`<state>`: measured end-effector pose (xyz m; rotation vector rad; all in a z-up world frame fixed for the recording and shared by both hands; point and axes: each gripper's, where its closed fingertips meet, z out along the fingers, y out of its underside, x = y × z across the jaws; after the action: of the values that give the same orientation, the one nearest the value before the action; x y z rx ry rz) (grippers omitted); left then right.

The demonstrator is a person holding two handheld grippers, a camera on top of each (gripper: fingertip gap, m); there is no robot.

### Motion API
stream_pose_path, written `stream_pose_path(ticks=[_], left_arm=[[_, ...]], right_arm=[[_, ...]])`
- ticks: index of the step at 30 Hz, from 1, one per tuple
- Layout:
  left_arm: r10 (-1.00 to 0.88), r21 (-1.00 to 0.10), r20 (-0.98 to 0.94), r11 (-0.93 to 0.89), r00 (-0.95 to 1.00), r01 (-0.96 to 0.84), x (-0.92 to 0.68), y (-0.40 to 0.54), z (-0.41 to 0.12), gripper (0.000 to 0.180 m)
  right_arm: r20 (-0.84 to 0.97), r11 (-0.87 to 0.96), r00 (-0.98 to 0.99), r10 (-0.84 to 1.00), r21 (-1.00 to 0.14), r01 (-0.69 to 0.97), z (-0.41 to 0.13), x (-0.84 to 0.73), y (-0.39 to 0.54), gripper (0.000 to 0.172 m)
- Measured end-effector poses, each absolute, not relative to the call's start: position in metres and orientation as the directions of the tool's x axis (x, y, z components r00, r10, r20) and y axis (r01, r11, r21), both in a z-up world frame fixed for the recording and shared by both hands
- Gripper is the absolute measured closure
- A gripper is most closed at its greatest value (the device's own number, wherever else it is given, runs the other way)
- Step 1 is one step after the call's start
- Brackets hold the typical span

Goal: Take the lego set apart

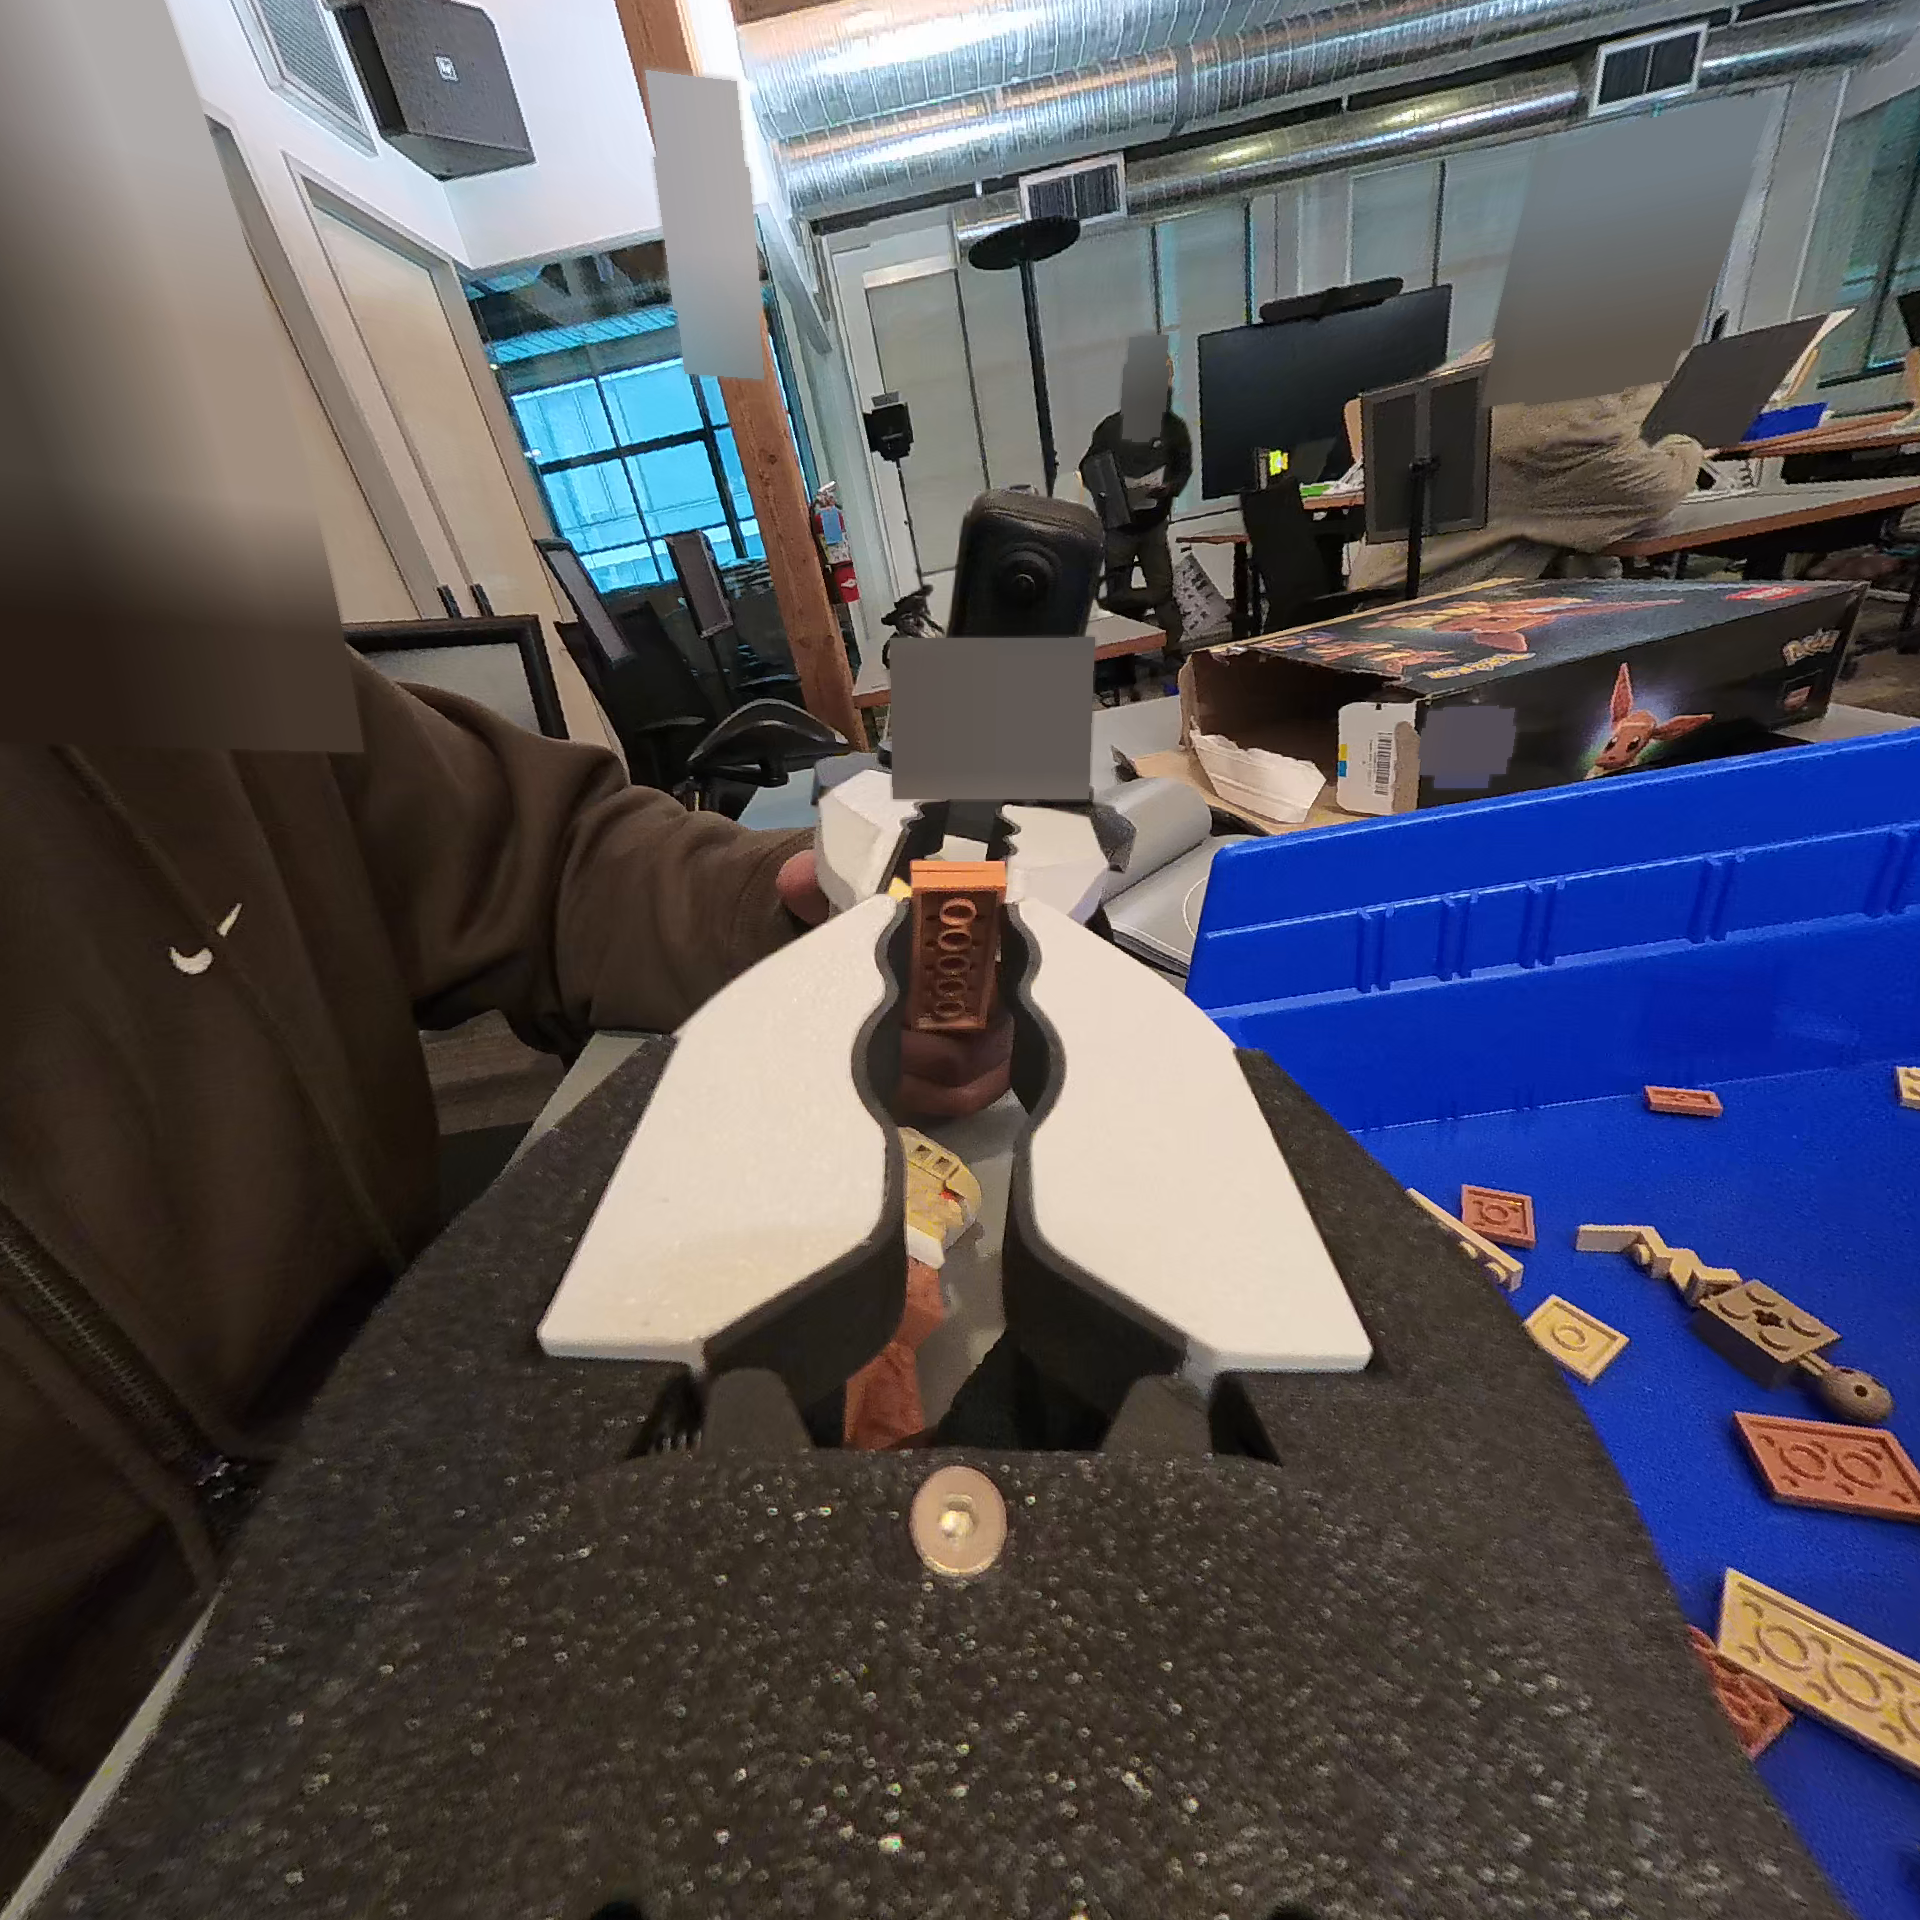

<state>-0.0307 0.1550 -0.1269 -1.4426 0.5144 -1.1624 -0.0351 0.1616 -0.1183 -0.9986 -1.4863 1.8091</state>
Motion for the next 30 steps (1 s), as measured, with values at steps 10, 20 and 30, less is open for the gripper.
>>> stream_pose_path(ticks=[10,20,30], left_arm=[[-0.838,-0.953,0.276,-0.175,0.471,0.246,-0.032,0.155,-0.127,0.158],[-0.861,-0.915,0.314,-0.163,0.401,0.369,-0.046,0.150,-0.112,0.158],[-0.871,-0.930,0.264,-0.115,0.415,0.349,-0.046,0.147,-0.112,0.159]], right_arm=[[-0.212,-0.232,-0.518,0.829,-0.972,0.028,-0.118,-0.036,0.164,0.156],[-0.199,-0.138,-0.504,0.841,-0.978,0.157,-0.142,-0.030,0.168,0.156],[-0.051,0.155,-0.519,0.853,-0.926,0.345,-0.198,-0.024,0.157,0.156]])
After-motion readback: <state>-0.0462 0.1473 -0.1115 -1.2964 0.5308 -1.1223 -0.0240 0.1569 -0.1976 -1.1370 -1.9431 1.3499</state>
